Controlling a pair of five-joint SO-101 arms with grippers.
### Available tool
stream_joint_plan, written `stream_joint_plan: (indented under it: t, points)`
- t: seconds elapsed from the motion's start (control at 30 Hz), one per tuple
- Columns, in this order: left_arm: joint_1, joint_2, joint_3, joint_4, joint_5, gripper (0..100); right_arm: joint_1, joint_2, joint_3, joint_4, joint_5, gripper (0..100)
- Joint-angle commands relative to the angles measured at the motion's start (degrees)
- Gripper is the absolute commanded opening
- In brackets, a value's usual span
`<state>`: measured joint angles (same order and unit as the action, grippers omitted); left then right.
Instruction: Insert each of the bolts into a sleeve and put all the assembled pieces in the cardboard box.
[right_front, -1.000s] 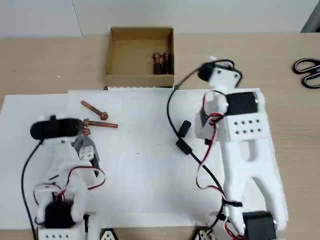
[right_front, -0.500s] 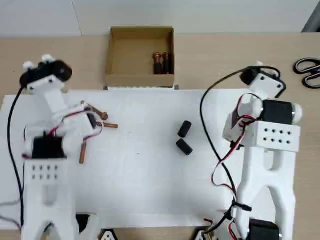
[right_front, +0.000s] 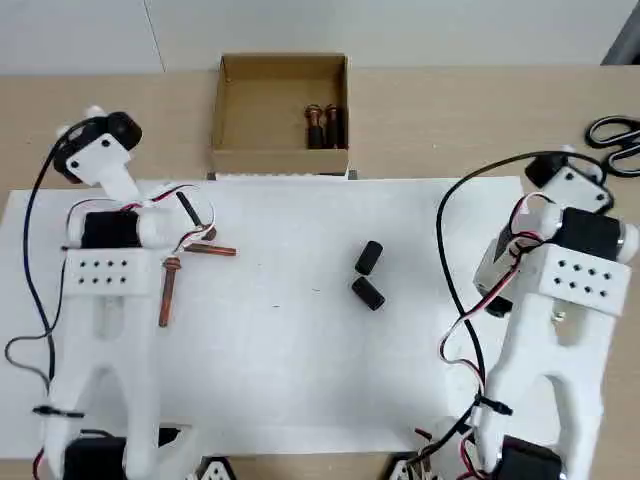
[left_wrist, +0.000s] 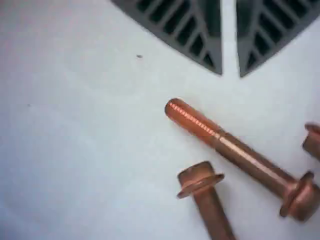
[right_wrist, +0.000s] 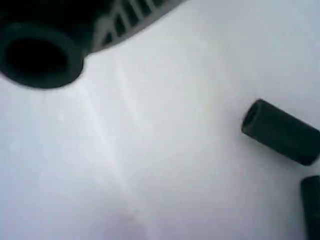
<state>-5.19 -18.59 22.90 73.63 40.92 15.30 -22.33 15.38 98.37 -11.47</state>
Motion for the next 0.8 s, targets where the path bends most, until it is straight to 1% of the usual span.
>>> stream_joint_plan:
  t: [0.0, 0.03, 0.07, 0.2, 0.23, 0.27, 0.33, 0.4, 0.53, 0.6, 0.7, 0.77]
  points:
    - [-0.35, 3.16, -2.68, -0.09, 13.45, 1, 1.89, -2.15, 0.44, 0.31, -0.44, 0.3]
    - [-0.44, 4.31, -3.03, -0.09, 16.53, 1, 2.33, -2.15, 0.62, 0.31, -0.44, 0.3]
    - [-0.88, 5.45, -3.74, 0.26, 16.62, 1, 2.68, -2.15, 0.79, 0.31, -0.44, 0.3]
    - [-2.29, 8.0, -5.05, 1.58, 10.64, 1, 4.09, -2.15, 0.97, 0.31, -0.44, 0.3]
    - [-2.73, 8.62, -5.67, 2.55, 7.56, 1, 4.26, -2.15, 0.97, 0.22, -0.44, 0.3]
    - [-3.16, 9.05, -6.29, 3.34, 2.99, 1, 4.53, -2.15, 0.97, -0.13, -0.44, 0.3]
    - [-3.69, 10.37, -7.43, 3.96, -8.62, 1, 5.14, -2.07, 0.97, -0.66, -0.44, 0.3]
    - [-4.66, 11.87, -8.22, 5.54, -18.55, 1, 5.14, -2.07, 0.97, -1.63, -0.44, 0.3]
    - [-6.07, 15.21, -9.71, 11.34, -30.24, 1, 4.97, -1.8, 0.97, -2.95, -0.44, 0.3]
    - [-6.07, 17.23, -10.07, 13.98, -37.45, 1, 4.97, -1.71, 0.97, -3.56, -0.44, 0.3]
    - [-6.15, 19.78, -10.15, 14.77, -47.47, 1, 4.97, -1.71, 0.97, -4.18, -0.53, 0.3]
    - [-6.15, 21.01, -10.77, 15.03, -51.25, 1, 4.88, -1.71, 0.97, -4.18, -0.53, 0.3]
